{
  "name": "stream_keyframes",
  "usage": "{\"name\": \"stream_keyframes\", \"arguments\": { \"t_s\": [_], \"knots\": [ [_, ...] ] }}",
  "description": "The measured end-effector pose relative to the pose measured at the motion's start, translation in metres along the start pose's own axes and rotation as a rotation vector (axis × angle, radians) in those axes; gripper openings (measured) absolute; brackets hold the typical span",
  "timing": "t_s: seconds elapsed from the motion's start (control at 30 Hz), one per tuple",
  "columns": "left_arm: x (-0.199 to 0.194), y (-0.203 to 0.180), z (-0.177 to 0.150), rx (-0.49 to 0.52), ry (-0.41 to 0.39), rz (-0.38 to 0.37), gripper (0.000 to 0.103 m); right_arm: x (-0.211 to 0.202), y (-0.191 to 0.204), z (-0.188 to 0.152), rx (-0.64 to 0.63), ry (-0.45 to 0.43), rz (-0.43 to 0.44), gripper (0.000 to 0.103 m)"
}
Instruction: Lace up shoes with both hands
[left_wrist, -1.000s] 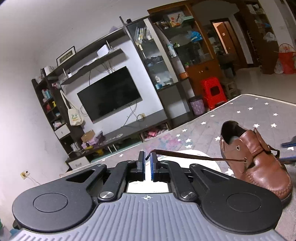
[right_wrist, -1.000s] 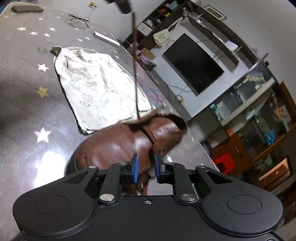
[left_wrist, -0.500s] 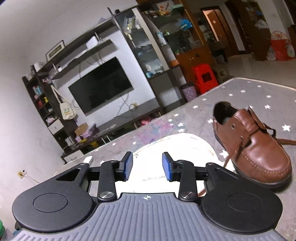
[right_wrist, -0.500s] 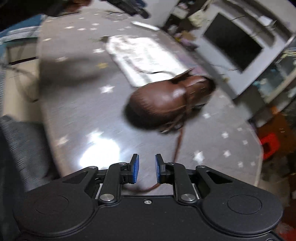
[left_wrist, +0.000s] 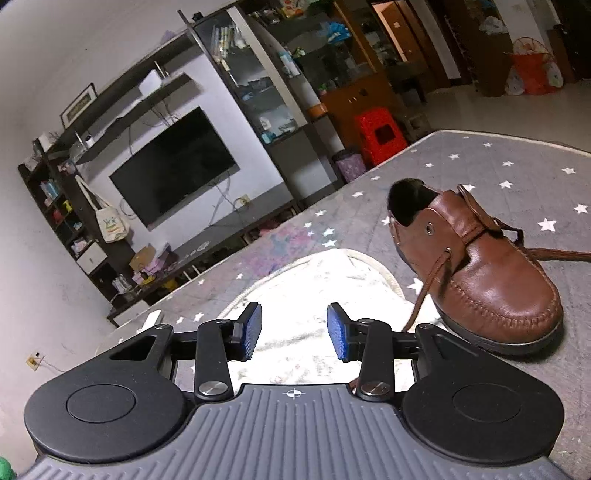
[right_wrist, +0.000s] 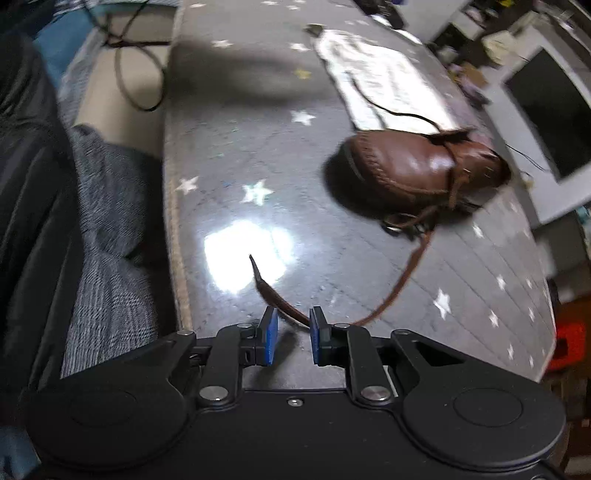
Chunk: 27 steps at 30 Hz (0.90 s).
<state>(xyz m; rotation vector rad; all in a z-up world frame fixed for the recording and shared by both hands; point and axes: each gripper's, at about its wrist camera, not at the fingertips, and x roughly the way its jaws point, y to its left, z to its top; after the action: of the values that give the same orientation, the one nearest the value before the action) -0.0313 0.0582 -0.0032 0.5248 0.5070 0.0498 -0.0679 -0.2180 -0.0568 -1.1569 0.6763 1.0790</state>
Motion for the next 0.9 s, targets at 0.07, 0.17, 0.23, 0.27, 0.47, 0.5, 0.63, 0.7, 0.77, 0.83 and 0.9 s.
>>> {"name": "stream_keyframes", "arguments": {
  "t_s": [0.07,0.17,0.23,0.27,0.47,0.5,0.63,0.7,0.77,0.83,0.9],
  "knots": [
    [0.004,-0.002,0.002,0.001,0.011,-0.009,0.041,0.002,-0.002,0.001,-0.036,-0.001,0.026,0.019],
    [0.009,-0.004,0.004,0.0,0.026,-0.03,0.042,0.01,-0.007,0.003,-0.094,0.01,0.074,0.019],
    [0.012,-0.006,0.007,-0.001,0.035,-0.046,0.043,0.012,-0.014,0.003,-0.099,0.006,0.12,0.019],
    [0.014,-0.006,0.008,-0.001,0.04,-0.055,0.044,0.011,-0.016,0.003,-0.097,0.005,0.133,0.019],
    [0.026,-0.005,0.018,-0.047,0.074,-0.13,0.046,0.012,-0.021,0.001,-0.03,-0.021,0.167,0.002],
    [0.027,-0.005,0.019,-0.056,0.078,-0.146,0.046,0.011,-0.02,0.001,-0.021,-0.026,0.165,0.002],
    [0.029,-0.01,0.025,-0.054,0.069,-0.194,0.048,0.008,-0.02,-0.001,0.052,-0.041,0.143,0.001],
    [0.028,-0.014,0.03,-0.044,0.058,-0.215,0.052,0.004,-0.024,0.002,0.087,-0.068,0.104,0.001],
    [0.028,-0.017,0.035,-0.043,0.045,-0.245,0.054,-0.001,-0.028,0.005,0.123,-0.097,0.06,0.001],
    [0.028,-0.021,0.042,-0.048,0.036,-0.275,0.054,-0.006,-0.04,0.011,0.168,-0.14,-0.012,0.001],
    [0.028,-0.025,0.05,-0.049,0.028,-0.295,0.054,-0.01,-0.051,0.015,0.202,-0.173,-0.071,0.001]
  ]
}}
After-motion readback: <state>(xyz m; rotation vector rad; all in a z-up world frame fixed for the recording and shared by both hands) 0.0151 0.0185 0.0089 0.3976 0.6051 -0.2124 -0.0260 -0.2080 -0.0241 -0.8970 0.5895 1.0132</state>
